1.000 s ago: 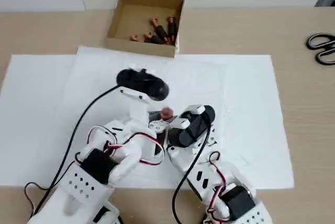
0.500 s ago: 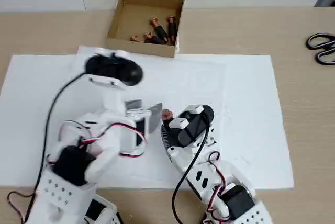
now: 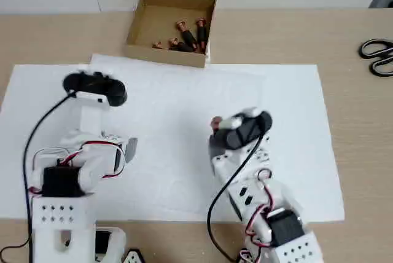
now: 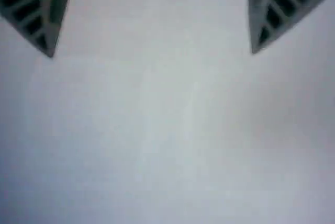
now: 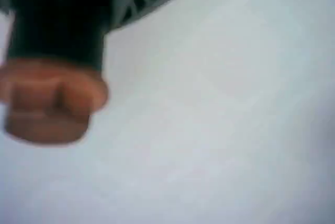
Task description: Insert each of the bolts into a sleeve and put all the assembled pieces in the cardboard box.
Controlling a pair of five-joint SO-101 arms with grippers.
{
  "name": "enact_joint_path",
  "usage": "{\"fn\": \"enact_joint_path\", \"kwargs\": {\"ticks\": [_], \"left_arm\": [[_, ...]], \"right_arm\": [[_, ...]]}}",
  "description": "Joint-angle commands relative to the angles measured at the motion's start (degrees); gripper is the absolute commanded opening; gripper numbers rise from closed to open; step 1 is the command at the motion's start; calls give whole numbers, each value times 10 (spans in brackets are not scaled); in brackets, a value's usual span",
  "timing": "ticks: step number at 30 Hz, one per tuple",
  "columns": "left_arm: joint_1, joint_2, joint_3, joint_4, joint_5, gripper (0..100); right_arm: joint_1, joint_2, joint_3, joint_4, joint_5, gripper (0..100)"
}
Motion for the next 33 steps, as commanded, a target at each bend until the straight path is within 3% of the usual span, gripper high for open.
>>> {"fn": "enact_joint_path", "kwargs": {"ticks": [1,7,15,23,33], "left_arm": [[2,-4,40,-43,-4,228],[-2,-7,76,-58,-4,228],[-2,-7,115,-62,-5,228],[-3,-7,128,-75,-4,228],[-4,-7,128,-75,-4,228]], "right_arm": [[32,162,-214,20,-7,4],[39,474,-512,0,-8,4],[54,856,-797,-163,-7,4],[53,1143,-975,-331,-7,4],[53,1348,-1124,-347,-7,9]]}}
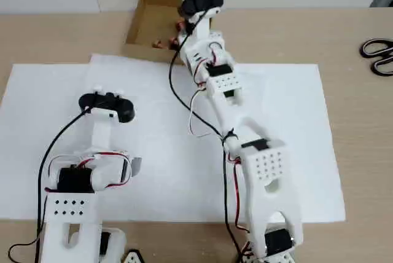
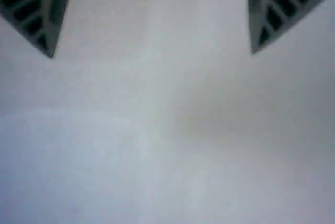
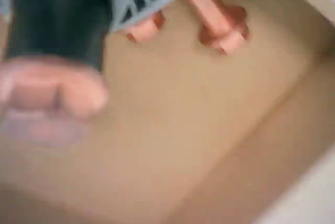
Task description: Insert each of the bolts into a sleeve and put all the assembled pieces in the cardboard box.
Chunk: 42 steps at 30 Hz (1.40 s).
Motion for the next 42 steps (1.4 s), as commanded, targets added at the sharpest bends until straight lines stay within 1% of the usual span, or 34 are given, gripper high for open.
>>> {"fn": "enact_joint_path", "kwargs": {"ticks": [1,6,8,16,18,21,25,33,39,41,42], "left_arm": [[-4,-7,-4,-13,-2,228],[-4,-7,-4,-13,-2,228],[-4,-7,-4,-13,-2,228],[-4,-8,-9,-14,-4,228],[-4,-8,-22,-14,-5,228],[-4,-8,-46,-14,-5,228],[-4,-8,-63,-22,-6,228],[-4,-4,-54,-125,-6,228],[-3,-8,29,-256,-6,228],[-3,-8,35,-264,-6,228],[-3,-8,36,-265,-5,228]], "right_arm": [[5,16,-65,-20,-4,17],[3,41,-66,-18,-4,157],[3,47,-66,-18,-4,191],[15,44,-66,-18,-4,184],[17,26,-66,0,-4,184],[26,-37,-66,81,-4,185],[32,-168,-66,233,-4,185],[33,-437,-66,517,-5,185],[34,-606,-66,756,-5,185],[34,-653,-63,826,-5,185],[34,-676,-61,838,-5,185]]}}
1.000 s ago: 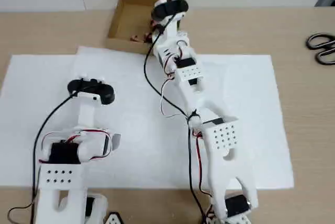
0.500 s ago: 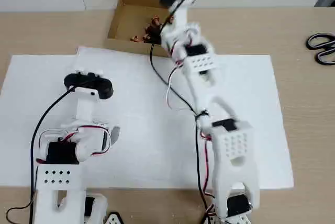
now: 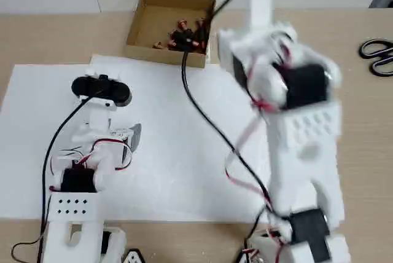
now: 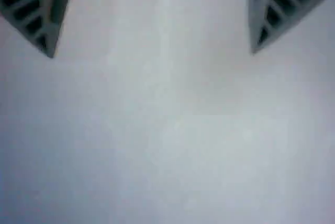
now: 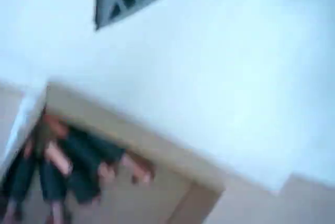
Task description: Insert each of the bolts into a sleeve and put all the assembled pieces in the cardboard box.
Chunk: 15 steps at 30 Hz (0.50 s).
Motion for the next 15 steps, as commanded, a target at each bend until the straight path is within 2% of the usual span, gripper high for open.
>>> {"fn": "enact_joint_path", "kwargs": {"ticks": [1,8,13,15], "left_arm": [[-3,-8,1,-28,-4,228],[-3,-8,0,-29,-3,228],[-3,-8,1,-28,-2,228],[-3,-8,1,-29,-1,228]], "right_arm": [[7,-106,-9,68,-4,185],[35,-313,170,63,-4,185],[36,-475,367,61,-4,185],[58,-533,457,43,-4,185]]}}
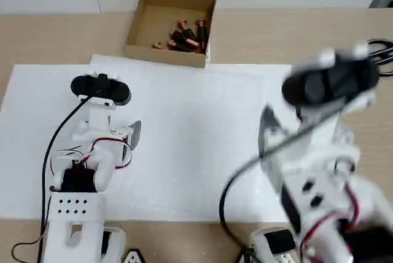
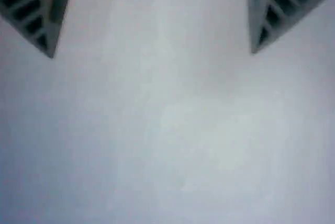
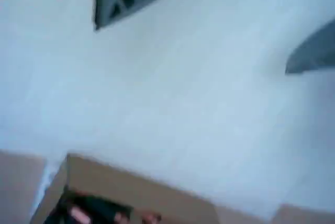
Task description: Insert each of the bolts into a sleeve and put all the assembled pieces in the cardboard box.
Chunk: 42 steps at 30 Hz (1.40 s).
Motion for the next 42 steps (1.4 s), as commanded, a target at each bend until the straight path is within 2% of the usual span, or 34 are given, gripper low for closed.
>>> {"fn": "enact_joint_path", "kwargs": {"ticks": [1,7,9,11,17,24,28,31,38,42], "left_arm": [[-3,-8,-2,-15,-1,228],[-3,-8,-1,-15,-1,228],[-3,-8,-1,-16,-1,228],[-3,-8,-1,-16,-1,228],[-2,-8,5,-24,-4,229],[-3,-8,102,-187,-4,231],[-3,-8,151,-252,-1,231],[-3,-8,167,-261,0,231],[-4,-8,203,-261,1,231],[-29,-8,206,-260,1,231]], "right_arm": [[50,-102,158,-32,-4,185],[270,-261,396,-184,-4,185],[318,-312,459,-228,-4,184],[332,-360,513,-259,-4,184],[331,-480,666,-317,-5,185],[331,-474,754,-396,-7,185],[328,-474,810,-420,-7,185],[286,-474,838,-416,-7,185],[124,-474,885,-419,-7,185],[85,-474,900,-419,-4,185]]}}
